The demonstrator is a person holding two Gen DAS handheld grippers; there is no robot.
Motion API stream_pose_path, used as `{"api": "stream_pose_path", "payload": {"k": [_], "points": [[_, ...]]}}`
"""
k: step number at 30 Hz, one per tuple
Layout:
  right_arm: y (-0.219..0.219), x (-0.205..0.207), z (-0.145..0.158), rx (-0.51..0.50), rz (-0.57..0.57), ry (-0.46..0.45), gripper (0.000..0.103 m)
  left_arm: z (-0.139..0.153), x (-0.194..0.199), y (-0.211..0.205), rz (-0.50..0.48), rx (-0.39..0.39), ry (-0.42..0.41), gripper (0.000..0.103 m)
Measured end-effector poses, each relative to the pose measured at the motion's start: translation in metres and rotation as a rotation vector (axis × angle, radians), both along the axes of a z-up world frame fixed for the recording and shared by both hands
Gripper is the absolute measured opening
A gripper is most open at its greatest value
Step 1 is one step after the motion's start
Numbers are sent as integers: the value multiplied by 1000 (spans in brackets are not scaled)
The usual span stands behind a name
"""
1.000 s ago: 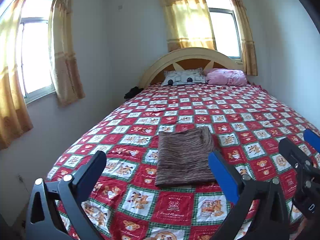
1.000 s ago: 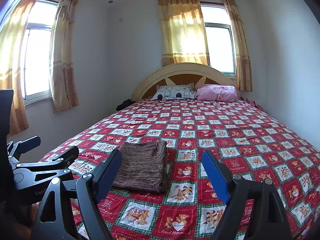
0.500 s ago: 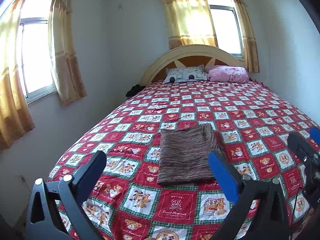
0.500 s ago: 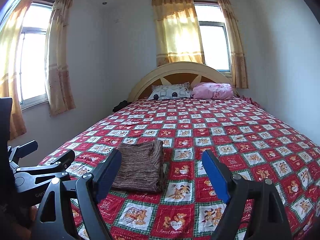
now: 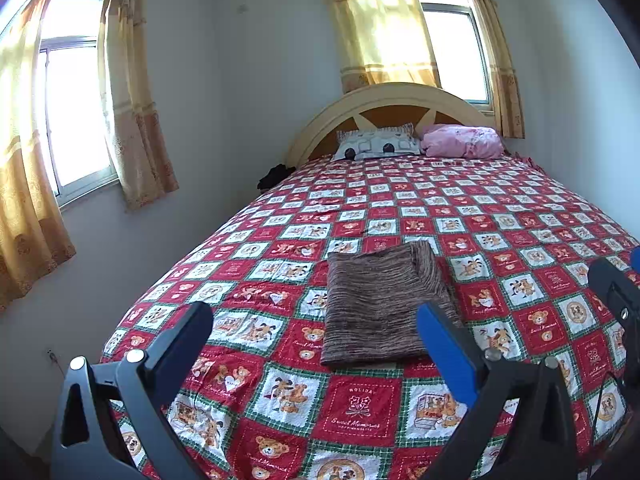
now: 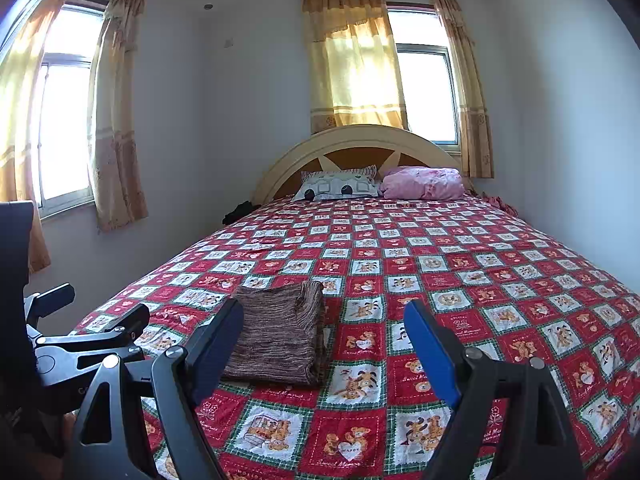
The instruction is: Fold small clothes
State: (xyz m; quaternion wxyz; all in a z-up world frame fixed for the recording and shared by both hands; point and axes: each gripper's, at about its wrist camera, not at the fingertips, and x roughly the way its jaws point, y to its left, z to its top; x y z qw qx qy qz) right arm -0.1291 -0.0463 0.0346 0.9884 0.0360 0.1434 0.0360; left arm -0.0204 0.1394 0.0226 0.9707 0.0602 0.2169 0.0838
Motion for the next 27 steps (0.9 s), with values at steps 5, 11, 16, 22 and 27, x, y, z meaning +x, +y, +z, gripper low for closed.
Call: {"api": "stream_pose_path", "payload": {"k": [5, 11, 16, 22, 27], "points": [[3, 0, -1, -8, 3, 0, 83, -1, 1, 1, -2, -1, 3, 103], [4, 1, -1, -9, 4, 1, 83, -2, 3, 4, 6, -3, 7, 103], [3, 0, -1, -10, 2, -2, 83, -3, 4, 4, 23, 11, 3, 103], [4, -1, -2, -20, 1, -9, 83, -1, 4, 6, 0, -12, -1, 103], [5, 0, -4, -15, 6, 2, 83, -2, 7, 9, -52, -70, 22, 103]]}}
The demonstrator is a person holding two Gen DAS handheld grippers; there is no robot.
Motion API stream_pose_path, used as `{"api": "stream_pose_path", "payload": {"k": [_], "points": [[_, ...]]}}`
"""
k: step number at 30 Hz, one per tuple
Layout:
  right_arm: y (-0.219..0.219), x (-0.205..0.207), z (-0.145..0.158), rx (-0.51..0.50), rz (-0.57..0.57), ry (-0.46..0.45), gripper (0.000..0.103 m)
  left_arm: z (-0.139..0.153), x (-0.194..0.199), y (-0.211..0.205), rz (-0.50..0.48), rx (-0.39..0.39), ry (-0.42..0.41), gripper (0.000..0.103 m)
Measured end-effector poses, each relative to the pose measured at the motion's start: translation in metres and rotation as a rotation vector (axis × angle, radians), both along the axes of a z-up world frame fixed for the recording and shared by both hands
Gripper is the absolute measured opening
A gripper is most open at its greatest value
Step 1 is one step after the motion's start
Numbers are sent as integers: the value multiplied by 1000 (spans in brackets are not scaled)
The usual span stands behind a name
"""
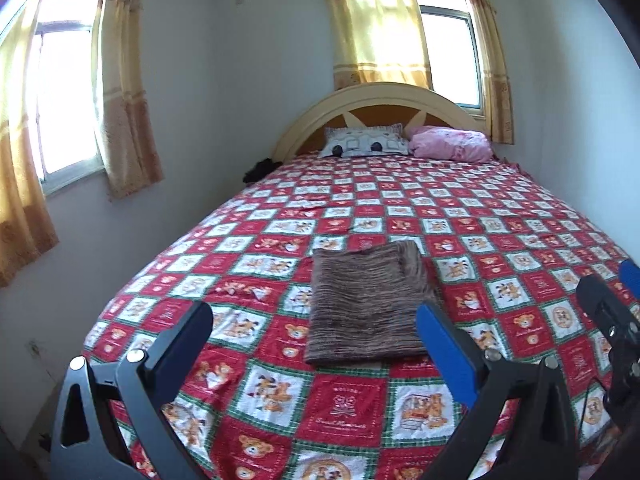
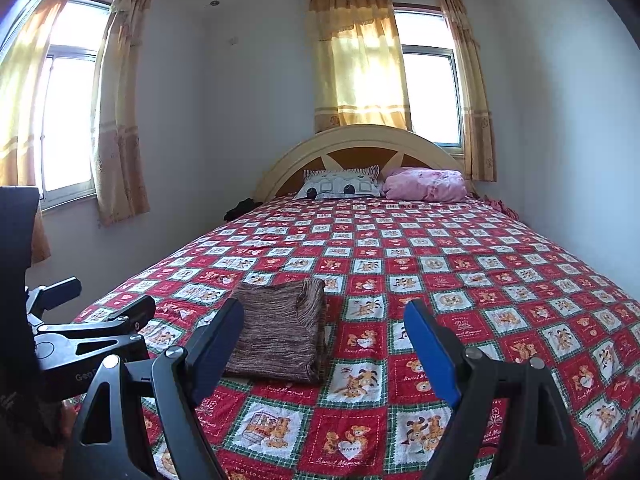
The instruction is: Fold small clothes
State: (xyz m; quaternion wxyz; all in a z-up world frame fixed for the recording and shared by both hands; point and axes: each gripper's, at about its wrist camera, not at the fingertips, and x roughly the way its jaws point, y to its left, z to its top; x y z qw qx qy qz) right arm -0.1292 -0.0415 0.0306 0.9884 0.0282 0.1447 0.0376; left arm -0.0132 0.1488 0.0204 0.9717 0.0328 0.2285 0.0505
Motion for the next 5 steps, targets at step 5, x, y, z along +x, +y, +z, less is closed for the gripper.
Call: {"api": "stream_pose_path", "payload": {"k": [5], "points": [[-5, 1, -1, 18, -14, 2, 83, -3, 7, 4, 34, 25, 17, 103]]}}
